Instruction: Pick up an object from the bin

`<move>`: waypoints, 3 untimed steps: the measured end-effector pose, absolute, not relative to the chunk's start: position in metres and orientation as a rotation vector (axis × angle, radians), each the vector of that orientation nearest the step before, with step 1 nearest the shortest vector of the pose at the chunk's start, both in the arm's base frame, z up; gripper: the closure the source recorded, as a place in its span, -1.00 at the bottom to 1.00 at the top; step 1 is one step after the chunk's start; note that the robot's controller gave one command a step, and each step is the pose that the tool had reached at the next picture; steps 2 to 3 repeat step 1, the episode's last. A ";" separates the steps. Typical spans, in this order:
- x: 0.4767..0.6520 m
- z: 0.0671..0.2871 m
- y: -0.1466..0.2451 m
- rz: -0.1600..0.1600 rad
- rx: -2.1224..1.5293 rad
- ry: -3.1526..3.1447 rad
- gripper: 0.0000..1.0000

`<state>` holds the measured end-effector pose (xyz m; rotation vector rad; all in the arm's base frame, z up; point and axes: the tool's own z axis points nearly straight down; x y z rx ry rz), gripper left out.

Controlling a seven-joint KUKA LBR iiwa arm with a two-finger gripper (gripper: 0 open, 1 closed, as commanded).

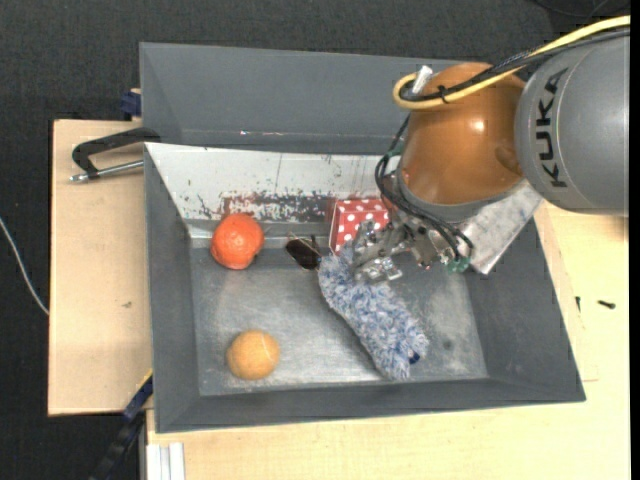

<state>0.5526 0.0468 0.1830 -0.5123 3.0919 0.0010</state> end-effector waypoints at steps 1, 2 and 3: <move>0.553 0.211 0.050 0.005 -0.503 3.107 1.00; 0.553 0.211 0.050 0.005 -0.503 3.107 1.00; 0.553 0.211 0.050 0.005 -0.503 3.107 1.00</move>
Offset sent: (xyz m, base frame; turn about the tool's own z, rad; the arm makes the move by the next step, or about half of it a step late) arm -0.0036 -0.0169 0.1322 -0.2522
